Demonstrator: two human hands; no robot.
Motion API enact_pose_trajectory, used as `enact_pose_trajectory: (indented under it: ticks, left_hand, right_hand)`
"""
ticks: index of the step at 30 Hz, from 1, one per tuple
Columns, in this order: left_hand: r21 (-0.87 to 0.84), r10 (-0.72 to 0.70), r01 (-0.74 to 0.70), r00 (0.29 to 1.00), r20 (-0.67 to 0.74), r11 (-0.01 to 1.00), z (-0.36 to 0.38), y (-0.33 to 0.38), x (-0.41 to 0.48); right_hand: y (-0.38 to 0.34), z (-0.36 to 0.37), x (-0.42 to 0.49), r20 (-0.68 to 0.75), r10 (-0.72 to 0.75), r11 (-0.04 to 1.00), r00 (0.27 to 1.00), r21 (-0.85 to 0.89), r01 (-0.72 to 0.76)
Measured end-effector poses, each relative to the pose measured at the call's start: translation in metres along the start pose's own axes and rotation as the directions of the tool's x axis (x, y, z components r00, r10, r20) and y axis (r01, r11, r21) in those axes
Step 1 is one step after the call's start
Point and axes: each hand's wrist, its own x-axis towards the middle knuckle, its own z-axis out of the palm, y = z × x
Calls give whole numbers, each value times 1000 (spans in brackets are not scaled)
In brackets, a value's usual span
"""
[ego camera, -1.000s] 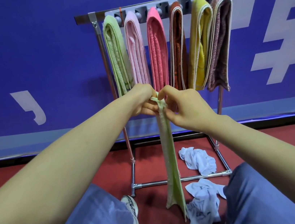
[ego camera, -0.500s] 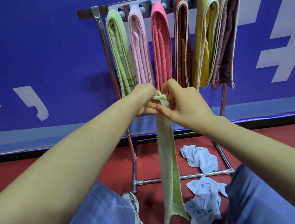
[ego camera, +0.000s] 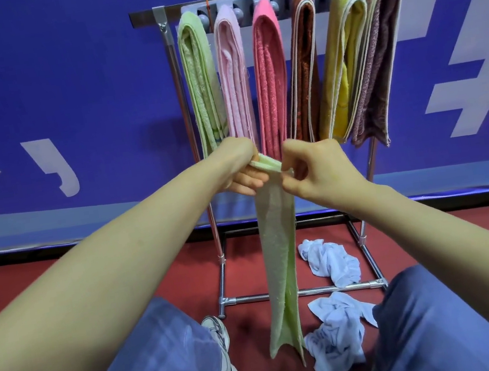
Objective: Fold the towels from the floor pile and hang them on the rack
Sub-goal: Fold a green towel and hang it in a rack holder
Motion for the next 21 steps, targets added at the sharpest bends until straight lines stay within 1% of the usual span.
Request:
enact_pose_trajectory:
  ticks: [2, 3, 4, 6, 8, 10, 12, 14, 16, 17, 19, 20, 21]
  left_hand:
    - [-30, 44, -45, 998, -35, 999, -6, 9, 0]
    - [-10, 69, -70, 997, -47, 998, -8, 12, 1]
    - [27, 84, -83, 996, -44, 996, -10, 12, 0]
    - [56, 75, -73, 997, -33, 996, -12, 11, -2]
    - [-29, 68, -69, 998, -13, 997, -15, 9, 0]
    - [-98, 95, -93, 995, 16, 991, -20, 8, 0]
    - [-104, 155, -151, 988, 29, 983, -24, 5, 3]
    - [-163, 258, -248, 965, 42, 955, -27, 1, 4]
    - [-286, 370, -324, 921, 121, 902, -29, -5, 4]
    - [-339, 404, -328, 896, 185, 882, -29, -10, 4]
    - [-370, 437, -317, 845, 308, 873, -25, -23, 7]
    - [-375, 444, -315, 833, 331, 872, -19, -30, 8]
    - [-388, 449, -321, 839, 307, 864, -12, -36, 11]
  right_hand:
    - [1, -7, 6, -74, 11, 1000, 997, 25, -9]
    - [2, -10, 10, -74, 4, 1000, 997, 20, -2]
    - [2, -11, 13, -44, -4, 1000, 999, 5, 5]
    - [5, -10, 17, -11, 34, 999, 999, -5, -34]
    - [9, -11, 20, -57, 114, 993, 992, 20, -113]
    - [8, -16, 26, -45, 128, 991, 991, -33, -130]
    - [3, -23, 31, 9, 127, 988, 992, -86, -126]
    - [-4, -30, 36, 14, 138, 987, 990, -81, -137]
    - [-11, -36, 40, 6, 129, 990, 992, -59, -128]
    - [-14, -38, 42, 5, 125, 991, 992, -45, -125]
    - [-20, -41, 48, -5, 138, 990, 990, 6, -138]
    - [-22, -42, 51, -15, 150, 988, 989, 42, -149]
    - [-24, -42, 55, -29, 163, 985, 986, 69, -161]
